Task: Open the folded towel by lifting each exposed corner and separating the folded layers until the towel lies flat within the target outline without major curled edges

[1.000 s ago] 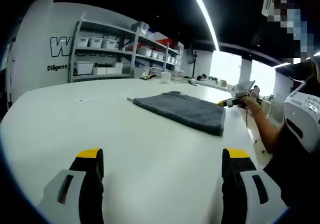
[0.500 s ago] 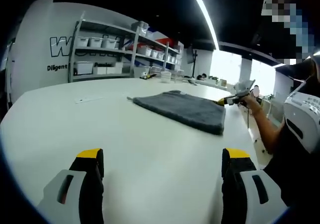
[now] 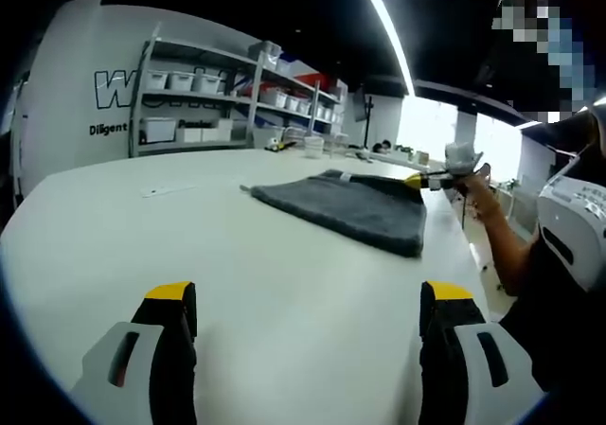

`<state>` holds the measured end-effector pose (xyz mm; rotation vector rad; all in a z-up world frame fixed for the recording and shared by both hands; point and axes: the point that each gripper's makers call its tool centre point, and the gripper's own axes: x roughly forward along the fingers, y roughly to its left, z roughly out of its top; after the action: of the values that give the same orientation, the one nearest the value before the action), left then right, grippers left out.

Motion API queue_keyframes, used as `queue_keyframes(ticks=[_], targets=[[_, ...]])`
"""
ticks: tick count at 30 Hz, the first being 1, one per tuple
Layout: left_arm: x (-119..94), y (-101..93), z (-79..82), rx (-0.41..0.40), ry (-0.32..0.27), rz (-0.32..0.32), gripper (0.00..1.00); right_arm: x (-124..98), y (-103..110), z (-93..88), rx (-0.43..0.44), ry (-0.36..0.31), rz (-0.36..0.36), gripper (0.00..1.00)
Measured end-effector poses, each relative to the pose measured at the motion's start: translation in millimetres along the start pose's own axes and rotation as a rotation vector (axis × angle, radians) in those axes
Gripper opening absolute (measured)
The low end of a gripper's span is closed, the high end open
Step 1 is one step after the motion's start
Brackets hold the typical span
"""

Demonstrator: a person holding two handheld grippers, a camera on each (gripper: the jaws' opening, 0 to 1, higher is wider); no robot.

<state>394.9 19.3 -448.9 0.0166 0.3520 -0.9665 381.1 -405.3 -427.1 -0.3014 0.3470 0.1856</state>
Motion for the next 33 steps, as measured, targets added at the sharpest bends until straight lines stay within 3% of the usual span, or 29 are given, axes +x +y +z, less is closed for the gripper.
queue_keyframes(ticks=[11,21,24,29,33], targets=[[-1.0,-0.4,0.3,0.002,-0.001,0.002,0.97,18.4,62.5,45.4,0.012,-0.115,0.191,0.0],[-1.3,-0.4,-0.5,-0.002,-0.001,0.009,0.97,17.3,122.5,72.5,-0.073,-0.173,0.348,0.0],[-0.4,-1.5,-0.8,-0.008,-0.001,0.006,0.97,22.7,135.8,64.2,-0.081,-0.141,0.39,0.0],[1.6,-3.8,-1.8,-0.013,0.003,0.001,0.97,33.8,157.4,30.0,-0.07,-0.013,0.472,0.0],[3.8,-6.2,-2.5,-0.015,0.011,-0.003,0.97,38.6,165.4,7.3,-0.114,0.072,0.487,0.02]])
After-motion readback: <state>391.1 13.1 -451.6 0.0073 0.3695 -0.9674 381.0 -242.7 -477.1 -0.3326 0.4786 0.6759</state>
